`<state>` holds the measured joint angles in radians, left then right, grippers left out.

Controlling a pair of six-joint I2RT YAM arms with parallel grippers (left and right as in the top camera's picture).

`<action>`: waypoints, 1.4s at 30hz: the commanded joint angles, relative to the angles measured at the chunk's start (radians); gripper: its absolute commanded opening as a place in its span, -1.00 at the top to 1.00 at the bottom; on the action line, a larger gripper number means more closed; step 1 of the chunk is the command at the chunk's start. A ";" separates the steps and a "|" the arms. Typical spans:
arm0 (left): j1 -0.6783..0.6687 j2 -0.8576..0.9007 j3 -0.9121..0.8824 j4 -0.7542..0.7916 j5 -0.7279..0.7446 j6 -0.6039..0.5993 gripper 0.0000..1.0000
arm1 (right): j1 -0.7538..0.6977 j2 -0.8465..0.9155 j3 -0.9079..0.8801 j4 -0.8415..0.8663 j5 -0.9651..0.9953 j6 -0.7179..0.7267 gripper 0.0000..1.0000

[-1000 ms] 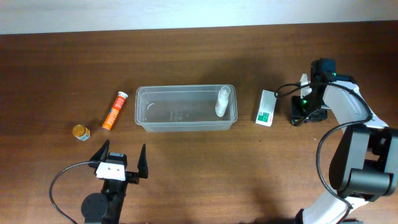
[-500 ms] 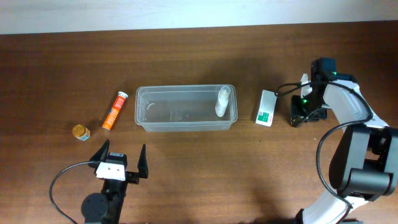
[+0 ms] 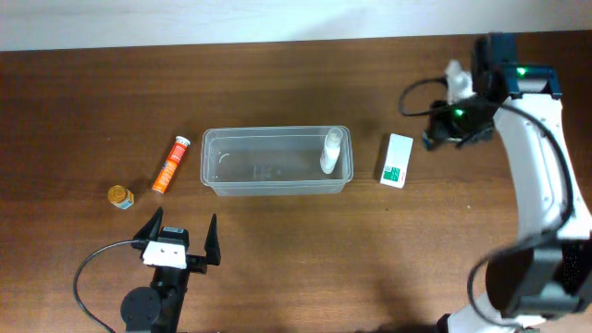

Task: Pack container
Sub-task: 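Carry the syrup bottle into the container beside the lotion and release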

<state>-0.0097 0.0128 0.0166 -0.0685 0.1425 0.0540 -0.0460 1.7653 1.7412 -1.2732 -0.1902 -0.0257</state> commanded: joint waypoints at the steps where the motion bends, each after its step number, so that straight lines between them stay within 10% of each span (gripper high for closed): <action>1: 0.004 -0.008 -0.008 0.000 0.000 0.016 -0.99 | 0.107 -0.075 0.028 0.016 -0.144 0.008 0.53; 22: 0.004 -0.008 -0.008 0.000 0.000 0.016 -0.99 | 0.622 0.084 0.024 0.180 0.198 0.113 0.52; 42: 0.004 -0.008 -0.008 0.000 0.000 0.016 -0.99 | 0.668 0.348 0.024 0.277 0.386 0.140 0.52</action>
<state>-0.0097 0.0128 0.0166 -0.0689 0.1421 0.0540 0.6189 2.0907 1.7504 -1.0107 0.1593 0.1047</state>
